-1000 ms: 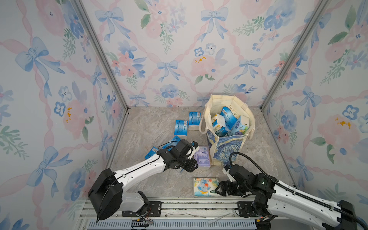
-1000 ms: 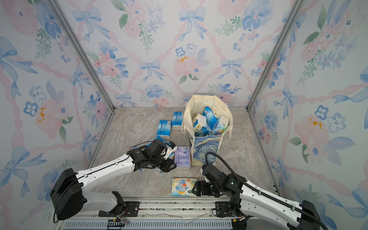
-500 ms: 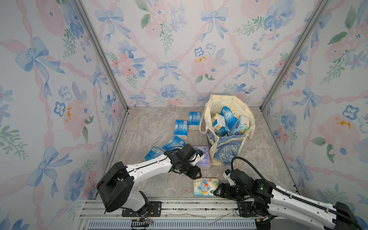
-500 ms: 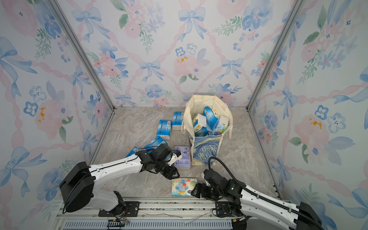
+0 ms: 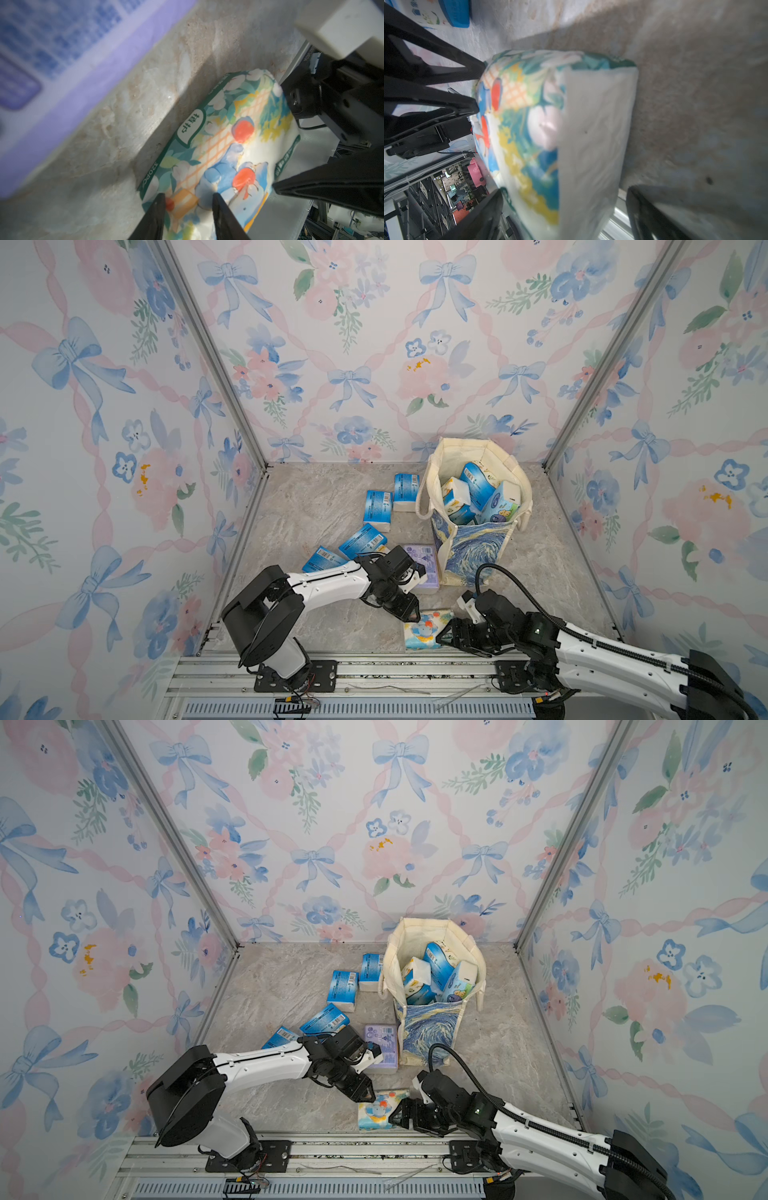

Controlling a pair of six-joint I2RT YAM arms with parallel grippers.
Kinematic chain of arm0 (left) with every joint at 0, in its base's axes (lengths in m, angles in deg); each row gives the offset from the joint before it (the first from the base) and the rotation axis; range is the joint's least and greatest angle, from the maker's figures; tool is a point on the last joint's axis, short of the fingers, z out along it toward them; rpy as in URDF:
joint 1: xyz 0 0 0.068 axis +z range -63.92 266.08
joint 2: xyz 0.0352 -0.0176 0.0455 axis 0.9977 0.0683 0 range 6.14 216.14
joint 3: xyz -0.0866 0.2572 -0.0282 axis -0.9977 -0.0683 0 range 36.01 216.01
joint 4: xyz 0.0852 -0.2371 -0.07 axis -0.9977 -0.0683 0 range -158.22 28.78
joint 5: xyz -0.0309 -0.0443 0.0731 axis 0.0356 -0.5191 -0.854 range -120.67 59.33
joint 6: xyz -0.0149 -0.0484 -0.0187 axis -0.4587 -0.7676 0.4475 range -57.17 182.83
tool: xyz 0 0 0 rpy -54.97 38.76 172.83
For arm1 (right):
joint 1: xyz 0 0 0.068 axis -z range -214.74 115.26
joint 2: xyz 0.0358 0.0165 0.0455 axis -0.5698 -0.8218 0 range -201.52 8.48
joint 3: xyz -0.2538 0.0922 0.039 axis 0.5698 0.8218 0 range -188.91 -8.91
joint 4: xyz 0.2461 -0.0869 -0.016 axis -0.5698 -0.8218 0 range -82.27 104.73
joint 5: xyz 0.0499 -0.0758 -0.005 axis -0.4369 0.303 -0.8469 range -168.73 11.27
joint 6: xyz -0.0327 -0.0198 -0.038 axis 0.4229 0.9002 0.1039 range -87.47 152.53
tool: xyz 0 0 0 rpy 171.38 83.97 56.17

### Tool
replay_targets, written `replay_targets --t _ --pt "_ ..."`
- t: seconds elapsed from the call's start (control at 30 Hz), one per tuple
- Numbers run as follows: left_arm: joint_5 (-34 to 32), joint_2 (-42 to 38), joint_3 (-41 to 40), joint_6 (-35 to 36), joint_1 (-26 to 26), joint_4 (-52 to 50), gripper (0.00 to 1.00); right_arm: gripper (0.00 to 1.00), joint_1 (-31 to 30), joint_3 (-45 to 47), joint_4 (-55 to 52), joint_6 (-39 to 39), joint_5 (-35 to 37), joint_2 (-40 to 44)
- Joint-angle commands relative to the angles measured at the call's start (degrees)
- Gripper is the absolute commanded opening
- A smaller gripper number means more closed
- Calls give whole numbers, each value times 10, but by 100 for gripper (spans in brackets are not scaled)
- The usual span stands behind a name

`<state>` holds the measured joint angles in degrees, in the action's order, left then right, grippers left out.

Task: Put tissues into the canvas bag
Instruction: Pick up the pack of facial tissues from the center of the board.

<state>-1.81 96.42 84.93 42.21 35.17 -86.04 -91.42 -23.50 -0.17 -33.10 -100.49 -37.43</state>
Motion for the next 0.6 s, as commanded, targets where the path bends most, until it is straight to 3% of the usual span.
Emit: replay_targets --t 0.0,0.4,0.57 --pt "-6 36 -14 5 4 -35 40 94 1 18 9 -7 -4 -9" --pt "-8 37 -13 11 13 -38 39 93 26 44 92 -35 20 3" --pt "-6 36 0 13 13 -38 39 88 52 49 97 -36 39 18"
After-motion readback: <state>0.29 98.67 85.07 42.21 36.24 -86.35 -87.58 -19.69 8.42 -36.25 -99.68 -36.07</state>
